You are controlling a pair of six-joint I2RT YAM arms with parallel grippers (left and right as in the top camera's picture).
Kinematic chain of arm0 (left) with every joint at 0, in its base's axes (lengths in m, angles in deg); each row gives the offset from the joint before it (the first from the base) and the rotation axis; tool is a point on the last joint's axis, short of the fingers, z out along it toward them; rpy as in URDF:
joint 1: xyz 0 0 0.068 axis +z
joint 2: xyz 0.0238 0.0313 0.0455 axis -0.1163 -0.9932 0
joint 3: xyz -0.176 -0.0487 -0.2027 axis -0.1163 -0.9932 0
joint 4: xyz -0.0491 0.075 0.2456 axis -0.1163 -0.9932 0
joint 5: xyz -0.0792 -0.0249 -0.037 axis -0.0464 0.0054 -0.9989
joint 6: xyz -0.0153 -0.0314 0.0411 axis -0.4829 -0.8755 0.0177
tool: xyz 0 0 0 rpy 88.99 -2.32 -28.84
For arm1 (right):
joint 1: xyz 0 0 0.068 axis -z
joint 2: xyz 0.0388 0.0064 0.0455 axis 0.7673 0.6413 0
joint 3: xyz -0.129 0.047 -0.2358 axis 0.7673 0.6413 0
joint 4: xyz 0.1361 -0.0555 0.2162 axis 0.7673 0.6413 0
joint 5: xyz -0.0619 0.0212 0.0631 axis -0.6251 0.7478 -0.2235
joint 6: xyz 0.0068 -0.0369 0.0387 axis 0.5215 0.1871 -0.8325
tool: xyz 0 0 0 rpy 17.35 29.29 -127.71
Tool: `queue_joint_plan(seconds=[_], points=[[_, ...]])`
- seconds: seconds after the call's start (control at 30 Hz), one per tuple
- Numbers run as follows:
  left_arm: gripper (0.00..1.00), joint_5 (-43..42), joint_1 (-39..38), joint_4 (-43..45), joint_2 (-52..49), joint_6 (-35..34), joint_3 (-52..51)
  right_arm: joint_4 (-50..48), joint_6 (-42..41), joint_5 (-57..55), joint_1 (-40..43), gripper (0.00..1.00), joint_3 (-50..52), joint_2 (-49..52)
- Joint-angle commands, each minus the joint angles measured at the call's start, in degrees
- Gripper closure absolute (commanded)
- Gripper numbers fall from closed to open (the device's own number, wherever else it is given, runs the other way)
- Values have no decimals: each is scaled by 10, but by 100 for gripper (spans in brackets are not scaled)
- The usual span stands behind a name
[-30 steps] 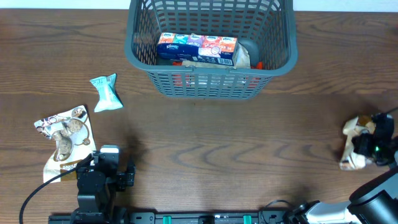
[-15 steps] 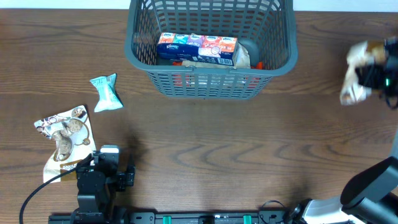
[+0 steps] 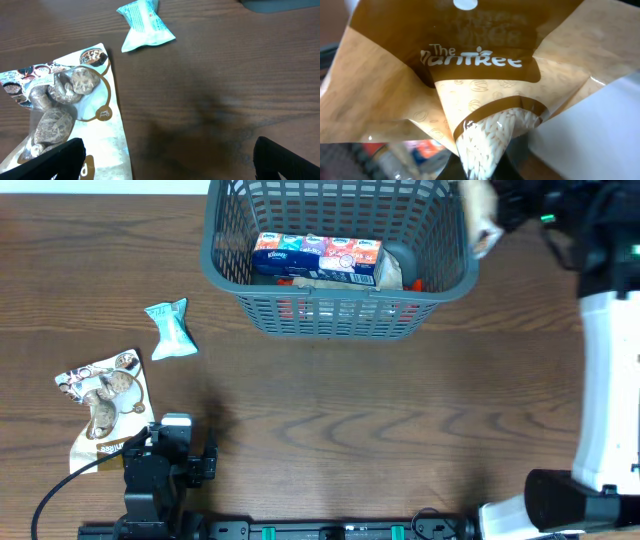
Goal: Pack container
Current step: 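Carry the rice bag into the basket and release it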
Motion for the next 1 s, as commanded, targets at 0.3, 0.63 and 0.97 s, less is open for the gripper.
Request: queue_joint_plan(seconds=[0.3,0.63,0.97], points=[[1,2,-2,-1,3,8,3,68,281,-167,-184,99,-12,52],[1,0,-2,-1,3,8,3,11,285,-187,-183,99,-12,108],[1,0,-2,-1,3,8,3,107,301,-200,-150,99,-12,180]])
